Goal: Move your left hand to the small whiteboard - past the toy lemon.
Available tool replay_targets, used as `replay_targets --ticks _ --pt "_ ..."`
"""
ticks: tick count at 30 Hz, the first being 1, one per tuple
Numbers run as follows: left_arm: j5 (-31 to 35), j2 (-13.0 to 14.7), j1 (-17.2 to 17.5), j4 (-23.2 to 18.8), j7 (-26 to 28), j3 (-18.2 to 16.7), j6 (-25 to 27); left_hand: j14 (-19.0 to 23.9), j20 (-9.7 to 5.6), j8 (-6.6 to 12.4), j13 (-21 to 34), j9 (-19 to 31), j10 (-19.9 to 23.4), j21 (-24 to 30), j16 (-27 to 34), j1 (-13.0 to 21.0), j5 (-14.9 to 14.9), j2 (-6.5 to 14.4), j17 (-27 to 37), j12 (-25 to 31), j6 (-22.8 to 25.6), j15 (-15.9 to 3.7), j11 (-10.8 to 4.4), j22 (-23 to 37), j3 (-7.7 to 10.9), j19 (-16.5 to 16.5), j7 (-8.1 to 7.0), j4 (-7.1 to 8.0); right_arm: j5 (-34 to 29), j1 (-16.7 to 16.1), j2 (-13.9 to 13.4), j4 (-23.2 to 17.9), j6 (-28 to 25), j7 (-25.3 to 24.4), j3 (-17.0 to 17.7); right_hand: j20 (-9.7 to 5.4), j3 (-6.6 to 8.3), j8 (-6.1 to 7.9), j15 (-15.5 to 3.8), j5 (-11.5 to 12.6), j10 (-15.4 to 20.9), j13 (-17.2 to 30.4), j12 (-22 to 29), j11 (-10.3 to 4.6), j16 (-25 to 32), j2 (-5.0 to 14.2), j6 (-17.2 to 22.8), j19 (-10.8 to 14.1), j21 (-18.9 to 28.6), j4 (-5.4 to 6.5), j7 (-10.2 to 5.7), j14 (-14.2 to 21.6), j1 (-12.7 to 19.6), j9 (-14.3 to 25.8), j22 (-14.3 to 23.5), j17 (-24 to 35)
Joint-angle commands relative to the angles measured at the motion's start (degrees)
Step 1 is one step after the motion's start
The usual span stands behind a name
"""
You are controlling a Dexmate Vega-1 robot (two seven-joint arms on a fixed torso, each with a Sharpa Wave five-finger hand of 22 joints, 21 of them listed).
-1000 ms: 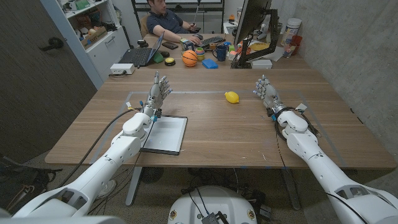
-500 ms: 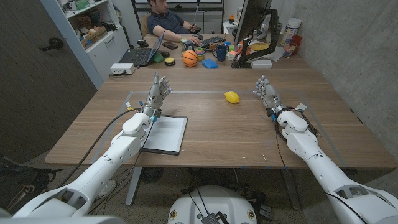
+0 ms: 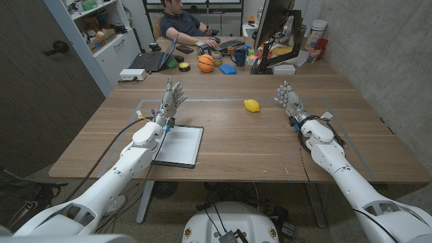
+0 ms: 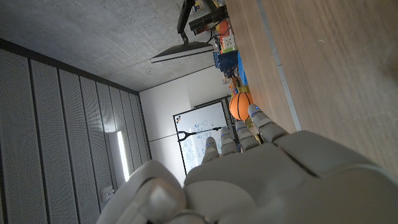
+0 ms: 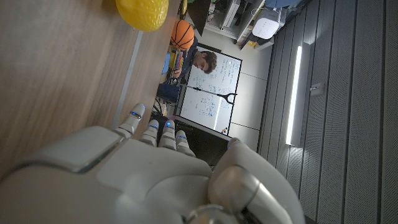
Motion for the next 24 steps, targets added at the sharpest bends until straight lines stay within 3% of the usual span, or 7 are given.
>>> replay_targets --ticks 1,24 --pt "-0.09 -0.1 0.13 0.17 0.16 -0.16 -0.17 -0.26 -0.11 0.3 0.21 0.3 -0.32 -0.07 0.17 -0.28 0.34 1.03 0.28 0.33 -0.24 -0.04 -0.3 0.13 -0.41 0.48 -0.15 0.05 -0.18 0.69 0.14 0.88 0.22 0.53 -0.26 0.14 -0.12 0.4 0.2 0.28 -0.12 0.26 0.13 0.07 -0.03 0.57 -0.28 0.25 -0.09 0.25 -0.06 0.02 -0.34 0.17 0.11 0.19" --pt "0.22 -0.21 -0.52 0.59 0.11 0.07 0.07 -0.31 -0.07 0.28 0.21 0.29 -0.51 -0.36 0.14 -0.25 0.45 1.02 0.27 0.27 -0.31 0.17 0.0 0.14 -0.67 0.61 -0.11 0.01 0.0 1.26 0.49 2.03 0.64 0.77 -0.14 0.17 -0.15 0.4 0.17 0.29 -0.1 0.26 0.11 0.03 -0.16 0.53 -0.29 0.38 -0.4 0.25 0.01 0.06 -0.49 0.17 0.12 0.19"
